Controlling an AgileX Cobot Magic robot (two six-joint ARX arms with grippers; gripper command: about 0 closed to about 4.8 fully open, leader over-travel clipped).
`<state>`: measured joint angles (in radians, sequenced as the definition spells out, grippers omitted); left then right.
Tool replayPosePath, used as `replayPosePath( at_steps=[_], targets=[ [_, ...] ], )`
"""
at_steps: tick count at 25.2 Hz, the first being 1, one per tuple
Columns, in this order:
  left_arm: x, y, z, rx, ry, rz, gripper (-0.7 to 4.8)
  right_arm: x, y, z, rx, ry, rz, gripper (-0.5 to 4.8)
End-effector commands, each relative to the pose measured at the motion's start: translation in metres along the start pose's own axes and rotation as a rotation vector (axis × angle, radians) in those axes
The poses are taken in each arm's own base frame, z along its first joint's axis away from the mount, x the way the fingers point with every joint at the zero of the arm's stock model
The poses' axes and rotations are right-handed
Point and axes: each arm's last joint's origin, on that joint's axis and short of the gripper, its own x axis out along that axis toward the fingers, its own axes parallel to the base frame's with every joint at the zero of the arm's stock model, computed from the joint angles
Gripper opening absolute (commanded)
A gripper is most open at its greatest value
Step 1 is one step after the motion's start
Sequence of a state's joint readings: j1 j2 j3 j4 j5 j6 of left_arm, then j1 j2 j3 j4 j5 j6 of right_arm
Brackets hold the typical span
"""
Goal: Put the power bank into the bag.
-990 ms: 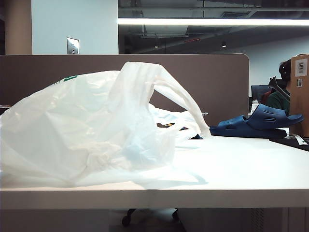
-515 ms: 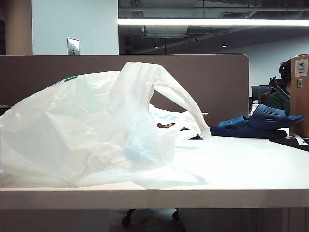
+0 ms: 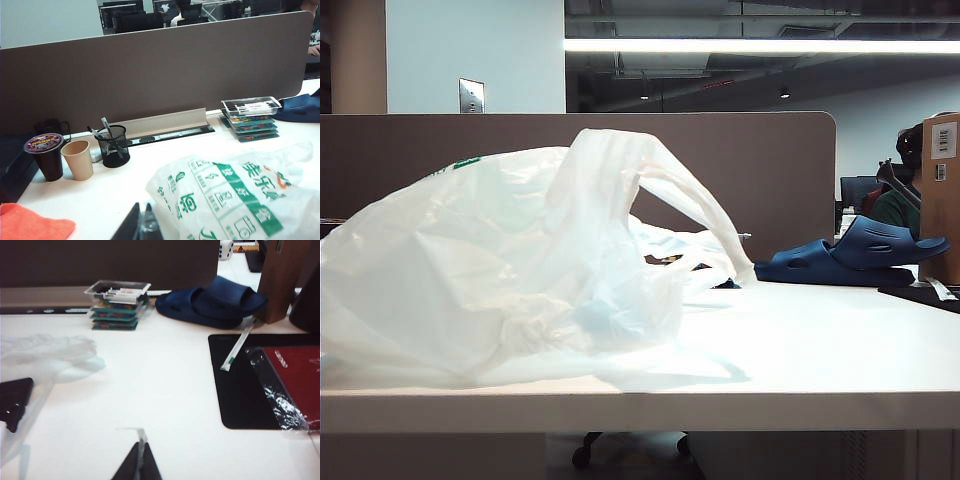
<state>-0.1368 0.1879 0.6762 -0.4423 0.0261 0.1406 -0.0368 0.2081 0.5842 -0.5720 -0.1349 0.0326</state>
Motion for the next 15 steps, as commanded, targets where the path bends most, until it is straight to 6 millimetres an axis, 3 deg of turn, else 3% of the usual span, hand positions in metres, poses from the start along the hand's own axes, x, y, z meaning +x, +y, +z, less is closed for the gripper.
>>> replayPosePath(
  at_steps=[1, 6, 15],
  targets=[
    [-0.006, -0.002, -0.014, -0.003, -0.025, -0.001, -0.06, -0.005, 0.0, -0.011, 0.019, -0.065, 0.008, -0.08],
    [-0.015, -0.006, -0.035, -0.021, -0.042, 0.001, -0.06, -0.004, 0.001, -0.027, 0.028, -0.109, 0.035, -0.08],
    [-0.002, -0.008, -0.051, -0.02, -0.042, -0.015, -0.06, -0.006, 0.001, -0.03, 0.026, -0.163, 0.036, -0.08]
  ],
)
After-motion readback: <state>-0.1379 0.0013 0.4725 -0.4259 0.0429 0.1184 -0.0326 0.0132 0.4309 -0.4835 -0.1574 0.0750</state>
